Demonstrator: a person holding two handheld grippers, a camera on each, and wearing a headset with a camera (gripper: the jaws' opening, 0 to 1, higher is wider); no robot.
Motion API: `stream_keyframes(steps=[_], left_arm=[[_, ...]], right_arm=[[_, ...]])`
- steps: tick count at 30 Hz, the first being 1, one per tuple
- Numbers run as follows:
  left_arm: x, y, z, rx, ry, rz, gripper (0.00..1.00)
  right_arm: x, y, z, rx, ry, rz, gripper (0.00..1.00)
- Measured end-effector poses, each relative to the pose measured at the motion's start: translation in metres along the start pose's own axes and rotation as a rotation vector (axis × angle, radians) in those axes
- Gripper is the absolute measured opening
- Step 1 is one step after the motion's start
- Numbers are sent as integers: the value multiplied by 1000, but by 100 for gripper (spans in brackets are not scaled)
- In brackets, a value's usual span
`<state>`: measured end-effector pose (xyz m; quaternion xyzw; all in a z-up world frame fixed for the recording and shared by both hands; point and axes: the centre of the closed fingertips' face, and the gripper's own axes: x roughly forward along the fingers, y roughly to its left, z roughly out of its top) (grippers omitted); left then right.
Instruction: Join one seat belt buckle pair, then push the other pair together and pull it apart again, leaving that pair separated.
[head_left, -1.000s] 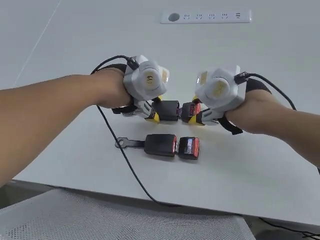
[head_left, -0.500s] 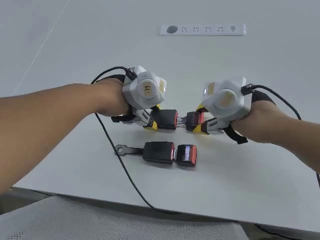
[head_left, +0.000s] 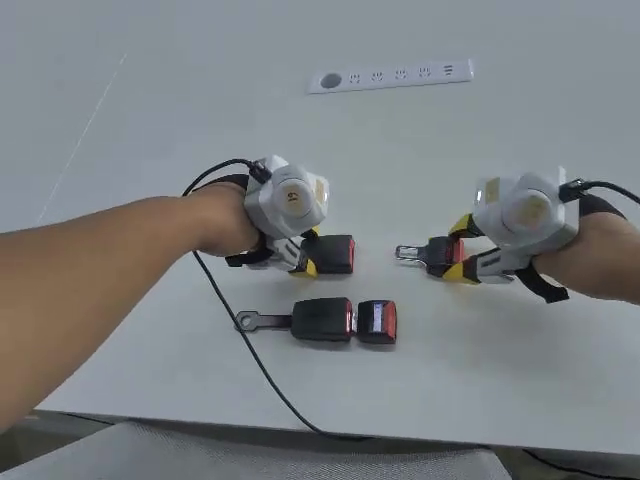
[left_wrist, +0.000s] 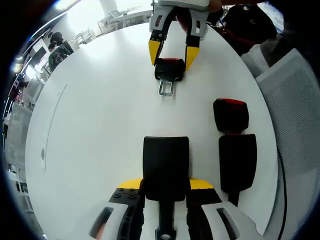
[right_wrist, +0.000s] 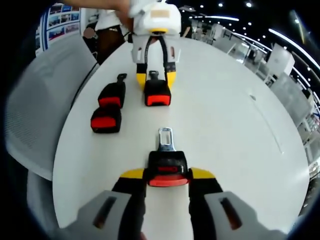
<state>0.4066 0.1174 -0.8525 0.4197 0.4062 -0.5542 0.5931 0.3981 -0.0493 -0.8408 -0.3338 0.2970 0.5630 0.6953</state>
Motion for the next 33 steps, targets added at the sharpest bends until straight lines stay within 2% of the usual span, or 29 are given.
stream_keyframes(steps=[5, 7, 13, 15, 18, 19, 20, 22, 25, 28, 29, 30, 31, 33], left_arm=[[1, 1, -1, -7, 0, 8, 32], [1, 3, -3, -30, 17, 18, 32], [2, 1, 0, 24, 46, 16, 32], [2, 2, -2, 29, 55, 17, 32], [2, 3, -3, 23, 66, 29, 33], [2, 3, -3, 22, 67, 33, 33], [2, 4, -3, 18, 67, 40, 33], [2, 4, -4, -4, 68, 52, 33], [2, 6, -5, -20, 57, 72, 33], [1, 9, -6, -41, 28, 113, 35], [-1, 10, -8, -76, 17, 134, 39], [-2, 8, -9, -80, 17, 126, 43], [-4, 9, -10, -104, -3, 151, 47], [-14, 12, -12, -123, -20, 186, 49]], right_arm=[[-16, 2, -20, -15, 34, -2, 32], [-21, 4, -29, -11, 53, -1, 32], [-34, 5, -46, -17, 88, -8, 32], [-36, 4, -52, -42, 115, -20, 32], [-33, 4, -55, -33, 118, -24, 33], [-33, 6, -56, -40, 133, -11, 35], [-33, 4, -54, -30, 124, -19, 35], [-33, 3, -57, -17, 129, -16, 35], [-33, -3, -59, -6, 135, -41, 40], [-34, -8, -60, 2, 137, -75, 45], [-34, -9, -60, 3, 138, -86, 46], [-35, -11, -60, 3, 136, -104, 49], [-36, -11, -60, 5, 134, -108, 51], [-39, -10, -59, 26, 131, -130, 52]])
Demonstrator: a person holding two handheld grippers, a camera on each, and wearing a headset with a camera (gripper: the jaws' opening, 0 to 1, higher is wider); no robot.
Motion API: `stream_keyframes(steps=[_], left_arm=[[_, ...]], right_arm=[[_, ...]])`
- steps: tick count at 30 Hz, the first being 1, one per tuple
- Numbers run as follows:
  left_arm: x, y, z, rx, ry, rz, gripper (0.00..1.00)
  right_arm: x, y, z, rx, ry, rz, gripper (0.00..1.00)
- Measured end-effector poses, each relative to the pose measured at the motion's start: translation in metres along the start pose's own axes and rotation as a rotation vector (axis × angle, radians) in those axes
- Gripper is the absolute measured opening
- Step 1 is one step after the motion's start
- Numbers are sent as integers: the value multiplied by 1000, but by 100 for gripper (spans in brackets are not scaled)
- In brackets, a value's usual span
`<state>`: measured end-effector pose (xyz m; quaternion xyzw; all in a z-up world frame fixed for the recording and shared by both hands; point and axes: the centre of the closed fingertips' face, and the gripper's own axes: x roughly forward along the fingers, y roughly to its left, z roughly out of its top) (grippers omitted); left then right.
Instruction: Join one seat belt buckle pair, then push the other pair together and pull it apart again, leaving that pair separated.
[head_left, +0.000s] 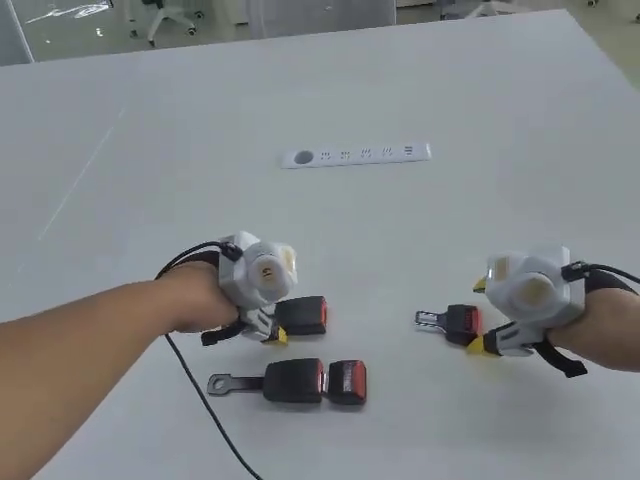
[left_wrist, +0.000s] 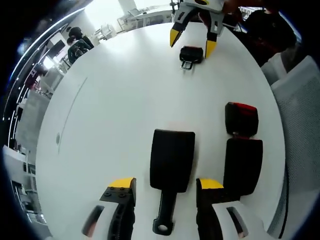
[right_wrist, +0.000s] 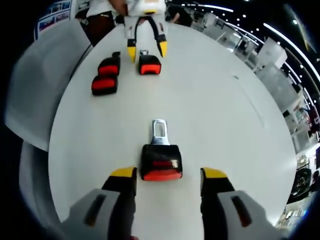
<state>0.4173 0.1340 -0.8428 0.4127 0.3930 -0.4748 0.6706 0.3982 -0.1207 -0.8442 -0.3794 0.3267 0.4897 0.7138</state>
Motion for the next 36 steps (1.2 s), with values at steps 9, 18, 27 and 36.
stream_keyframes(steps=[9, 18, 27, 36], left_arm=[[-49, -2, -4, -127, -140, 144, 64], [-102, -47, -29, -340, -301, 212, 69], [-123, -83, -51, -458, -335, 252, 93], [-131, -95, -71, -499, -325, 276, 100]], right_arm=[[-30, 16, 23, 108, -127, -82, 68], [-59, 34, 26, 245, -229, -145, 87], [-89, 62, 18, 359, -273, -158, 89], [-105, 68, 18, 403, -302, -200, 100]])
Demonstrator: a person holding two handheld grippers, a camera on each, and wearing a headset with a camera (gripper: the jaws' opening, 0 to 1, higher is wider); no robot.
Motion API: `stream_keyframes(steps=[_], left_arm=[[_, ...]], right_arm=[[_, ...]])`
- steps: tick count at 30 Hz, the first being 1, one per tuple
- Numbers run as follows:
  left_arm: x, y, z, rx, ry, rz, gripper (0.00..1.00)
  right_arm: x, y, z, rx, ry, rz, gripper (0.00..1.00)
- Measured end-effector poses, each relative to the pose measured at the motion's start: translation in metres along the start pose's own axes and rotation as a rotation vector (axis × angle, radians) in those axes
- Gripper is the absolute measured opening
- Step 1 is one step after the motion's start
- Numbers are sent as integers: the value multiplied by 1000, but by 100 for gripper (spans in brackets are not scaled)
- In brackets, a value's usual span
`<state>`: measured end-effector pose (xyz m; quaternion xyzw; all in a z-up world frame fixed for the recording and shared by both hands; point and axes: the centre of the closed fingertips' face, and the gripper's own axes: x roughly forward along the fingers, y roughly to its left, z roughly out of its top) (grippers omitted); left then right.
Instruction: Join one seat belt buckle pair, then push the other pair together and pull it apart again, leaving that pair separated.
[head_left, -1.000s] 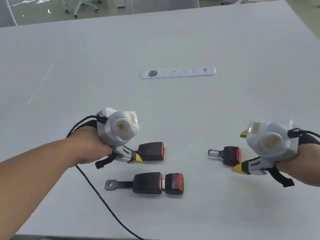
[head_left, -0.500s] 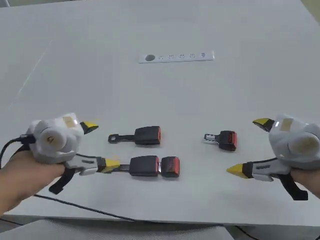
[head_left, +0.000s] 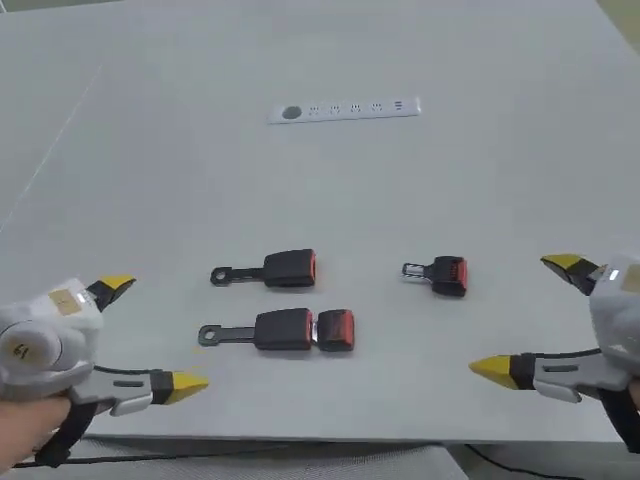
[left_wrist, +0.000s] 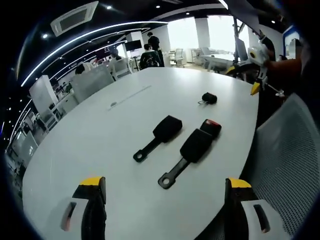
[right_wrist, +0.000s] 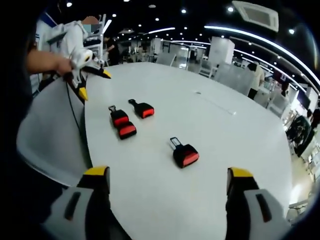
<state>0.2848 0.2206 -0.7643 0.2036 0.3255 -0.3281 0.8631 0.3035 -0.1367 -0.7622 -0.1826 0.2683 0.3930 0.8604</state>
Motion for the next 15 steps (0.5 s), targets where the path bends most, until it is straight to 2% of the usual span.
stream_keyframes(steps=[3, 5, 10, 15], left_arm=[[-3, 1, -2, 0, -2, 8, 100], [-3, 2, -3, -5, -2, 14, 100], [-3, 0, -5, -17, 3, 19, 100], [-5, 0, -9, -39, 4, 29, 100]], right_arm=[[1, -4, -1, -3, -11, -43, 100], [4, -1, -4, 23, -5, -28, 100], [7, 4, -4, 28, -11, -21, 100], [8, 4, -3, 60, -11, -27, 100]])
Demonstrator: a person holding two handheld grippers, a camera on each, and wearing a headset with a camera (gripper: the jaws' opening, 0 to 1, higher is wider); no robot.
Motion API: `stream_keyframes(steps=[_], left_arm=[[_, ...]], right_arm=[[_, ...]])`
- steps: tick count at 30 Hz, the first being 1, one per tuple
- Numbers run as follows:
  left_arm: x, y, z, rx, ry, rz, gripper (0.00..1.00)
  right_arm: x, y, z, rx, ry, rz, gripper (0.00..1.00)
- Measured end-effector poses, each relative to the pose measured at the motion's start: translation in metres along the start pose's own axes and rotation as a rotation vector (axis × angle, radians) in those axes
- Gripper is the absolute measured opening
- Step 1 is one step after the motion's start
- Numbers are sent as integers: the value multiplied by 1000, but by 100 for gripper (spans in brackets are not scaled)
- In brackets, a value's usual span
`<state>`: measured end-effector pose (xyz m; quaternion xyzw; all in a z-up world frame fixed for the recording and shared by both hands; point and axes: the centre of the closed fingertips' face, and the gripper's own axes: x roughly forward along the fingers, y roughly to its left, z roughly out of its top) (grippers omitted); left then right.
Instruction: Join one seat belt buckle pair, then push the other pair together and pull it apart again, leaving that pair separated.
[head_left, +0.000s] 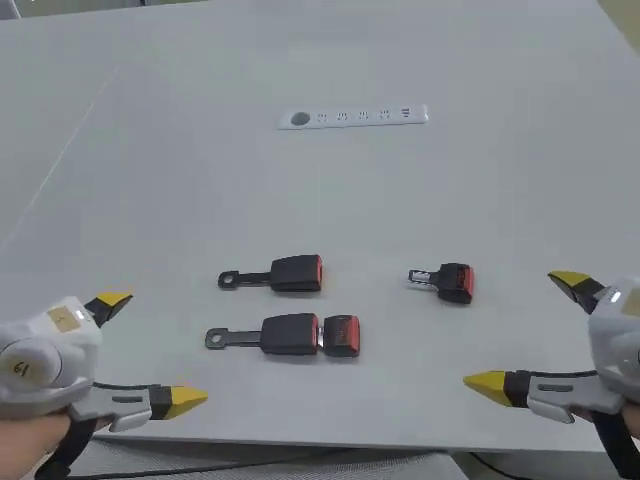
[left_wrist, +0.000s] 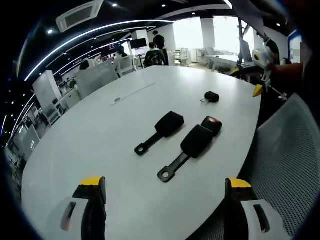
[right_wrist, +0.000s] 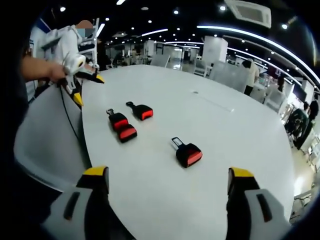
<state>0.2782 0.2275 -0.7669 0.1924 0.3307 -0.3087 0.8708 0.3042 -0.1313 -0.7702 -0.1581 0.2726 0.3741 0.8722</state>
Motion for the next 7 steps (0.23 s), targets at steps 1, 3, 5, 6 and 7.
stream_keyframes(steps=[1, 3, 5, 6, 7], left_arm=[[0, 0, -1, -1, 0, 1, 100], [-1, 1, -2, -3, 4, 2, 100], [-1, 1, -4, -8, 10, 2, 100], [-1, 2, -4, -9, 10, 3, 100], [-1, 3, -5, -9, 11, 7, 100]], right_arm=[[0, -1, 1, 6, -3, -8, 100], [0, 1, 5, 41, -21, 1, 100], [0, 3, 7, 35, -26, -1, 100], [0, 4, 7, 31, -25, 1, 100], [0, 6, 6, 29, -21, 6, 100]])
